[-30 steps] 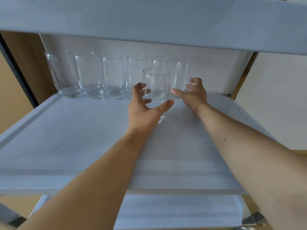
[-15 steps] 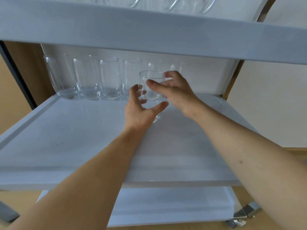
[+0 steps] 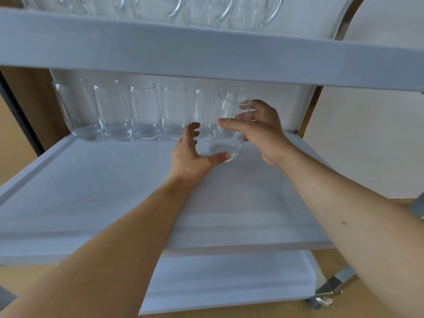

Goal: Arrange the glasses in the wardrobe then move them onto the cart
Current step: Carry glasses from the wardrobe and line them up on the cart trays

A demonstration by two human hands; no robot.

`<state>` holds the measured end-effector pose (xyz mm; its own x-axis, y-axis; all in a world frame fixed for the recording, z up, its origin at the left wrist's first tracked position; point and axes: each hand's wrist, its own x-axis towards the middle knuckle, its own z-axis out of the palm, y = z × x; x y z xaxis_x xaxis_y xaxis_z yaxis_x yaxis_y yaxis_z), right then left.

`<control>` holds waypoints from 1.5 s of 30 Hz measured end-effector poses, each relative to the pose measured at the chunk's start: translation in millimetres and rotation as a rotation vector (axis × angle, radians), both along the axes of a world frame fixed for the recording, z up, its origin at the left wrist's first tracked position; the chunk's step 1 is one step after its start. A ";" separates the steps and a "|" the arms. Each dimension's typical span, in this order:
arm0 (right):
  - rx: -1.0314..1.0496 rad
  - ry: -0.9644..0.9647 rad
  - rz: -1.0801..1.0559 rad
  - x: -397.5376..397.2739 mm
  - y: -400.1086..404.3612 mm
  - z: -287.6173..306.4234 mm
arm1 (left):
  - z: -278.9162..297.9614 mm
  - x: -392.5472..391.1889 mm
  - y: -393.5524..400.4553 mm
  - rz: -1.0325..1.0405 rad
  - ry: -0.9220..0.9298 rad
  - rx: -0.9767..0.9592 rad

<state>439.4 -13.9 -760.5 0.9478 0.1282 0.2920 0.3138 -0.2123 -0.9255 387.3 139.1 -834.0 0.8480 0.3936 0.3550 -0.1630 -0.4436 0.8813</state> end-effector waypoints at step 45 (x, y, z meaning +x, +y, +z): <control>-0.103 -0.072 -0.278 124.8 -37.3 -29.4 | -14.1 15.4 -9.3 -0.051 0.145 0.661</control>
